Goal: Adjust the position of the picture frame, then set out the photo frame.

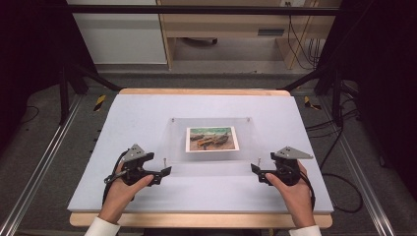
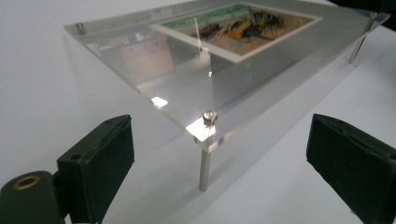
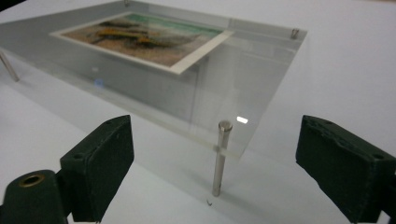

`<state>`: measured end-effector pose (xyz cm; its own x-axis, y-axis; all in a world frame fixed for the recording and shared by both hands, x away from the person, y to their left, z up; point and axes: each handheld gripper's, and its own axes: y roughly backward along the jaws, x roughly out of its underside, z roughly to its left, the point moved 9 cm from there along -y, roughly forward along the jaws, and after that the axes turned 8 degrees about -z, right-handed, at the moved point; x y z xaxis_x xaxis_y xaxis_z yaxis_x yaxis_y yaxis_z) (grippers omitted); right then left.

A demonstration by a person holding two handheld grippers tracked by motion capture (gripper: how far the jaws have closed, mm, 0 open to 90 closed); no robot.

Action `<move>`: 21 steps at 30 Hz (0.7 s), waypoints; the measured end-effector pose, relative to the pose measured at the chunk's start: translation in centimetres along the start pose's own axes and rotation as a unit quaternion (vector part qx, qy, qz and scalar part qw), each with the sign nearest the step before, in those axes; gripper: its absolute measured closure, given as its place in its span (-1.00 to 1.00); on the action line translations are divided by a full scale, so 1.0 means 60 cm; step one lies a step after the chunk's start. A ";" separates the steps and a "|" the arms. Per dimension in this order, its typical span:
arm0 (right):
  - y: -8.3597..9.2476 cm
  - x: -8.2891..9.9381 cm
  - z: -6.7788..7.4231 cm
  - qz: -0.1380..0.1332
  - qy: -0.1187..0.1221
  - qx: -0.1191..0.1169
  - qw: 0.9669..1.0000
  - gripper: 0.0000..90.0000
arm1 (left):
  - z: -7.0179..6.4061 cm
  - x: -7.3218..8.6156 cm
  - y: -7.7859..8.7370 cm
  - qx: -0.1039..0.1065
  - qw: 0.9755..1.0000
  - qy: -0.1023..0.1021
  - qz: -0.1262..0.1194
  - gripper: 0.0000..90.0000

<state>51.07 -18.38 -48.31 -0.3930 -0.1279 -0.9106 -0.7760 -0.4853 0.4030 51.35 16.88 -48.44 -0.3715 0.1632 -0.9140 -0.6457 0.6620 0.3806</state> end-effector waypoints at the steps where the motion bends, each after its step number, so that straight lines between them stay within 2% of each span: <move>1: 0.002 -0.008 0.001 -0.003 0.005 0.003 1.000 -0.70 | -0.002 -0.009 0.001 0.003 1.000 -0.004 -0.003 -0.84; 3: 0.002 -0.035 0.003 -0.008 0.012 0.008 1.000 -0.63 | -0.003 -0.028 -0.005 0.005 1.000 -0.014 0.009 -0.83; 4: 0.002 -0.035 0.003 -0.008 0.012 0.008 1.000 -0.63 | -0.003 -0.028 -0.005 0.005 1.000 -0.014 0.009 -0.83; 5: -0.008 -0.053 0.001 -0.011 0.010 0.007 1.000 -0.59 | 0.003 -0.038 -0.016 0.004 1.000 -0.014 0.022 -0.82; 7: -0.025 -0.062 0.001 -0.001 0.006 0.000 1.000 -0.57 | 0.010 -0.044 -0.031 -0.003 0.999 -0.011 0.034 -0.80; 9: -0.043 -0.066 -0.004 0.014 0.010 0.005 1.000 -0.55 | 0.016 -0.048 -0.042 -0.009 0.999 -0.004 0.031 -0.79; 10: -0.043 -0.066 -0.004 0.014 0.010 0.005 1.000 -0.55 | 0.016 -0.048 -0.042 -0.009 0.999 -0.004 0.031 -0.77; 11: -0.057 -0.070 -0.007 0.006 -0.003 0.003 1.000 -0.53 | 0.018 -0.047 -0.049 -0.012 1.000 0.011 0.020 -0.76; 12: -0.063 -0.070 -0.007 -0.002 -0.014 0.002 1.000 -0.51 | 0.019 -0.044 -0.053 -0.016 1.000 0.017 0.019 -0.74; 14: -0.069 -0.062 -0.006 0.013 -0.015 0.001 1.000 -0.53 | 0.020 -0.036 -0.056 -0.023 0.999 0.014 0.022 -0.74; 18: -0.069 -0.053 -0.007 0.012 -0.021 0.002 1.000 -0.51 | 0.020 -0.025 -0.058 -0.029 0.999 0.016 0.023 -0.73; 19: -0.070 -0.043 -0.010 0.021 -0.020 0.006 1.000 -0.49 | 0.025 -0.021 -0.059 -0.039 0.999 0.020 0.020 -0.70; 21: -0.071 -0.039 -0.013 0.025 -0.023 0.007 0.999 -0.49 | 0.026 -0.020 -0.059 -0.040 0.999 0.026 0.018 -0.68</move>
<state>55.65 -16.68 -47.96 -0.4544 -0.1111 -0.8839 -0.7615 -0.4665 0.4501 55.12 15.46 -48.94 -0.4291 0.1465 -0.8913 -0.6819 0.5946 0.4260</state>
